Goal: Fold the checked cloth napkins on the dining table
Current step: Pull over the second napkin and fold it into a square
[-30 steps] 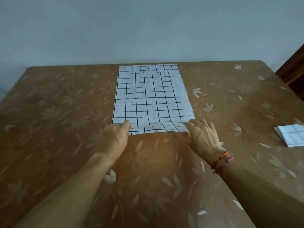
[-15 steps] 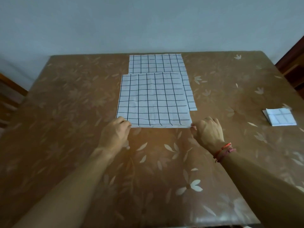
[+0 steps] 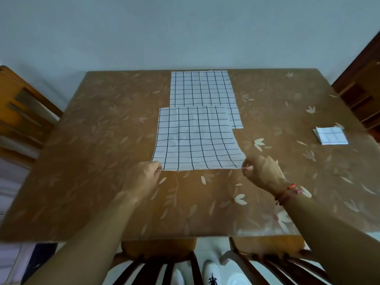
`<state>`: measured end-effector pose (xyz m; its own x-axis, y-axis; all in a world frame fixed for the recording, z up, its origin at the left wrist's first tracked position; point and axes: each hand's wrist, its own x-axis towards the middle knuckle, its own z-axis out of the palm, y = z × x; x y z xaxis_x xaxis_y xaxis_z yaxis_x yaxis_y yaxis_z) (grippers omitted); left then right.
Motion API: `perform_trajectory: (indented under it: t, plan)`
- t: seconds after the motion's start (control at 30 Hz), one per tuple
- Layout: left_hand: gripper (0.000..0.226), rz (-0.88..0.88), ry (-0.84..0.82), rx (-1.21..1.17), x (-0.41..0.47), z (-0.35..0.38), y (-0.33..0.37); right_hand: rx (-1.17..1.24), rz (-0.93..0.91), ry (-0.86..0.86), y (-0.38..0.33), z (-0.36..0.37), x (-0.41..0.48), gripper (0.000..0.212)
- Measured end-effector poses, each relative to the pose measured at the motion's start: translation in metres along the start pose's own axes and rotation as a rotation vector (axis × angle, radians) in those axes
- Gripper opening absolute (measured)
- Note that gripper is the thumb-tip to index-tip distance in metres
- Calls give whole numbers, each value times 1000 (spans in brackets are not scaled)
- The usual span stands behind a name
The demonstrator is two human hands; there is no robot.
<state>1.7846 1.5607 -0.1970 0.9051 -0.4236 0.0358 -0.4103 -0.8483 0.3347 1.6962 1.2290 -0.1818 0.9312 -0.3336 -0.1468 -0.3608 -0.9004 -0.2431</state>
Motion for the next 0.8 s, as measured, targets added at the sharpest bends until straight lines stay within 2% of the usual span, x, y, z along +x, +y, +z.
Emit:
perform_trajectory:
  t: [0.07,0.13,0.17,0.23,0.27,0.33,0.37,0.47,0.57,0.8]
  plan:
    - [11,-4,-19,-35,-20,-2,2,83,23,-80,-6,-7,-17,13]
    - [12,22,-97,-67,-43,-1,0,60,5,-183,38,24,-15,11]
    - [13,14,-136,-82,-52,-1,-1,57,38,-220,65,45,-8,21]
    - [13,8,-174,-110,-64,-4,-8,54,73,-416,91,62,-16,53]
    - [12,7,-184,-122,-71,-6,-10,80,29,-449,79,57,-19,44]
    - [14,-16,-226,-167,-81,-13,-12,100,-12,-451,36,22,-36,18]
    - [19,-31,-263,-192,-85,-16,-13,97,-27,-438,17,7,-46,15]
    - [30,-63,-340,-239,-91,-23,-19,83,-84,-479,15,4,-48,17]
    - [19,-62,-388,-238,-92,-26,-22,85,-93,-490,16,4,-50,16]
    - [14,-66,-279,-267,-77,-21,-28,125,-83,-391,14,-1,-40,20]
